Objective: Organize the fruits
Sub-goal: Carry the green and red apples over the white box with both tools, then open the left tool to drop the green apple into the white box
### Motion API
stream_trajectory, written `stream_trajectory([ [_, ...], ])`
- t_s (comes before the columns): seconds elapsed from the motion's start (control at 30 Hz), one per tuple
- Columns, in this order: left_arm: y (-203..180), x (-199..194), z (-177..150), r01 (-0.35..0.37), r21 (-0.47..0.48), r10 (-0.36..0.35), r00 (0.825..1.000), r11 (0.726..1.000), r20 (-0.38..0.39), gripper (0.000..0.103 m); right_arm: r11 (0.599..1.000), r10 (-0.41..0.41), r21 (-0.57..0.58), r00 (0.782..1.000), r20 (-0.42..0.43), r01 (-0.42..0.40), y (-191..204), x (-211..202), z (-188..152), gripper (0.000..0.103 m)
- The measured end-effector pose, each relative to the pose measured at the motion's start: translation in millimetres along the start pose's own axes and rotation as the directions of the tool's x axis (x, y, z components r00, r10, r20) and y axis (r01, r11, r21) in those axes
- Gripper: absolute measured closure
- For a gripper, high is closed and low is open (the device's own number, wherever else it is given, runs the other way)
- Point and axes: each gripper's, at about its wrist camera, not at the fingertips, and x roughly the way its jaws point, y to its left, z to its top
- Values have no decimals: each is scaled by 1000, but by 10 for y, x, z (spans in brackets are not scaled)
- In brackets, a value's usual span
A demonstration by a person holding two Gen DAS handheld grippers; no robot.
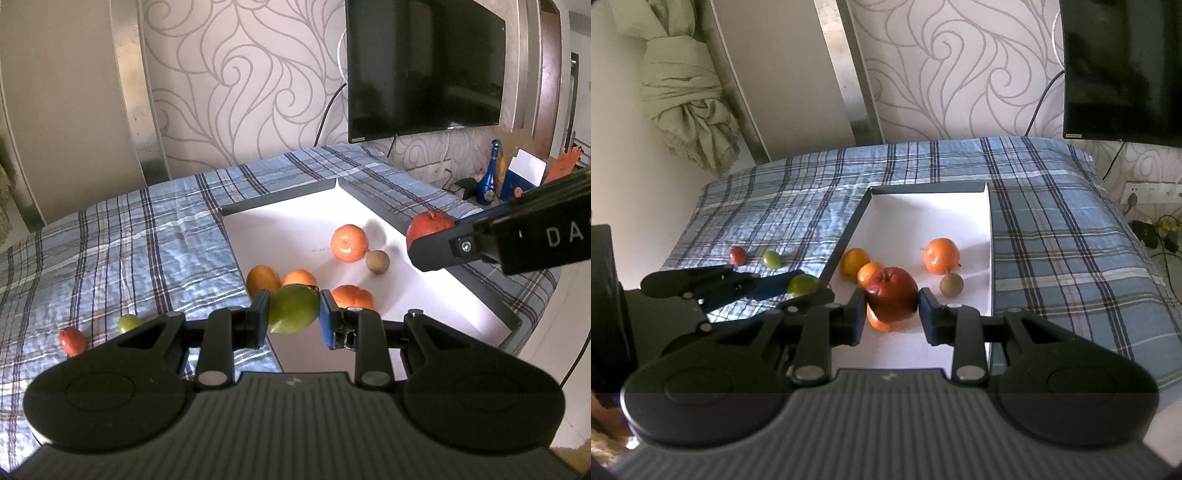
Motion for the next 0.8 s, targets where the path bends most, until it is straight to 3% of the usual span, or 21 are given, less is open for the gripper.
stream_trajectory([
  [0.43, -28, 109, -11, 16, -10, -16, 1000, 1000, -9, 71, 1000, -21, -12, 1000, -16, 21, -19, -4, -26, 69],
  [0.8, 92, 329, 164, 28, 17, -28, 1000, 999, -13, 71, 998, -49, 31, 999, 0, 49, -30, -18, -6, 69],
])
